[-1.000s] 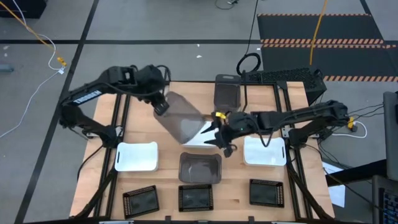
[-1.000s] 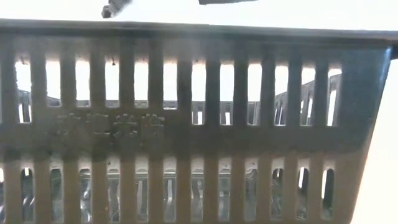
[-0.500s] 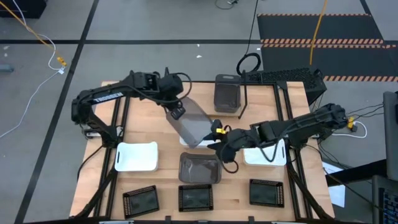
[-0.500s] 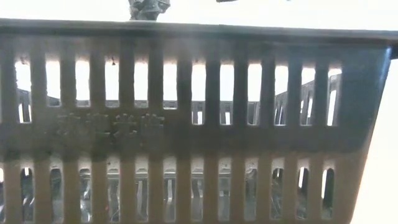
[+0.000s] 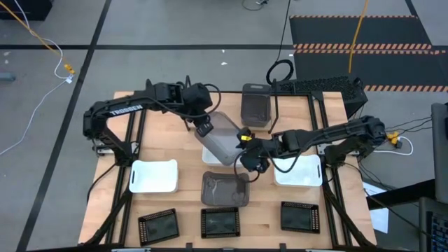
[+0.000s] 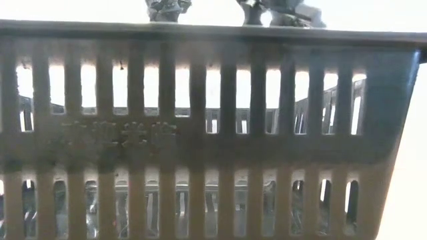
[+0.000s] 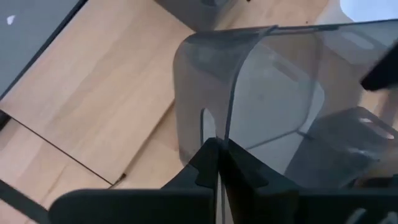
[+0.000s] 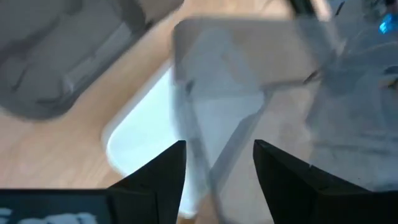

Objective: Stack baskets on shelf by color
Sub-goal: Stack the left gray bin into the gray bin on the shelf

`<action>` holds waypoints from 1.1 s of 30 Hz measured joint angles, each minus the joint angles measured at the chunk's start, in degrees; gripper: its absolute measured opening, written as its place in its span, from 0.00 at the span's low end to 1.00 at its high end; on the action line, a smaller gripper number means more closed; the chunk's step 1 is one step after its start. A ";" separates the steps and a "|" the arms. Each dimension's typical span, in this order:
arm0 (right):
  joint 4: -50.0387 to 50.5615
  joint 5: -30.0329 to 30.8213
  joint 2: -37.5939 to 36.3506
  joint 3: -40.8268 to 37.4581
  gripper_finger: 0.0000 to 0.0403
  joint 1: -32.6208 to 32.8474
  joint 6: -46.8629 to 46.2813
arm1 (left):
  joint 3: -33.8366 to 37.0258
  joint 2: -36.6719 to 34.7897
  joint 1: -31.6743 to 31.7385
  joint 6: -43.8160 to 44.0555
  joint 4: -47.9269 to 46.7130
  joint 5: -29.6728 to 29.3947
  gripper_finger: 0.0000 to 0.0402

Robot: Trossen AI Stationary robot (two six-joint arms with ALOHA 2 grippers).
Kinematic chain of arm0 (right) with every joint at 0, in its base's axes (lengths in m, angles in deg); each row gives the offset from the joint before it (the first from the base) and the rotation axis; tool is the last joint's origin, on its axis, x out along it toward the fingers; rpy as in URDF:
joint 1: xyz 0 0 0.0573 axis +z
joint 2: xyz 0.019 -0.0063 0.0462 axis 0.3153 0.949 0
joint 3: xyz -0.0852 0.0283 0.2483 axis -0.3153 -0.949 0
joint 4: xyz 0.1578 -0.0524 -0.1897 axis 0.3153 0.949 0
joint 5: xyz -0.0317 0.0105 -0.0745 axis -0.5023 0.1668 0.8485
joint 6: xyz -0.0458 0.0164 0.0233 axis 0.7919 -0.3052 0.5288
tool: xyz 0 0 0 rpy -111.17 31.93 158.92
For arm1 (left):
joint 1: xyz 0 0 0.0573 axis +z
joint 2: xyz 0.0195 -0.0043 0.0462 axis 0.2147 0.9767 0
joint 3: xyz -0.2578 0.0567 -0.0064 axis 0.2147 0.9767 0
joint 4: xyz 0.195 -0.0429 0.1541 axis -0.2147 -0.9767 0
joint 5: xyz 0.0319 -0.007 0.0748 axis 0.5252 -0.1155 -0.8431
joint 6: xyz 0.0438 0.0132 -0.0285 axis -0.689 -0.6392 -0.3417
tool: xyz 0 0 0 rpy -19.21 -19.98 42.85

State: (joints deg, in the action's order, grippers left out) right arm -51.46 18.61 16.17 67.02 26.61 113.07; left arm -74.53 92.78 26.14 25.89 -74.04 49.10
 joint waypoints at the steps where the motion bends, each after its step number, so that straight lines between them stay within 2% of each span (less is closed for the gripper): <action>1: 0.87 -0.03 0.00 0.00 0.44 -0.07 -0.16 | 0.00 -0.09 0.00 -0.26 -0.04 0.01 0.04; 5: 4.71 -0.26 -0.02 0.00 0.38 -0.07 -0.03 | 0.00 -0.02 0.20 -1.56 0.11 0.97 0.01; 9: 5.42 -1.61 -0.02 0.00 0.28 -0.27 -0.54 | 0.00 -0.04 0.31 -2.15 1.45 3.24 0.03; 16: 6.89 -2.56 -0.02 -0.02 0.07 -0.17 -0.15 | 0.00 -0.36 0.22 -2.27 6.92 16.42 0.01; 18: 7.20 -2.58 -0.50 -0.07 0.02 0.34 -0.28 | 0.00 -0.74 0.15 -2.23 7.26 17.98 0.03; 23: 6.30 -3.24 -1.91 0.35 0.00 1.02 -3.35 | 0.00 -1.34 0.97 -3.22 8.26 16.70 0.10; 27: 7.11 -4.58 -4.05 2.80 0.00 1.00 -8.70 | 0.00 -1.40 1.55 -7.80 12.68 16.13 0.17; 33: 9.89 -1.31 -9.31 4.74 0.00 0.02 -15.00 | -0.02 -1.46 1.36 -15.11 23.33 15.93 0.38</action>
State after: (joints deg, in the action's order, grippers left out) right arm -41.57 17.30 6.86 71.76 26.63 98.07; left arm -74.55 91.31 27.49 10.78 -50.71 65.04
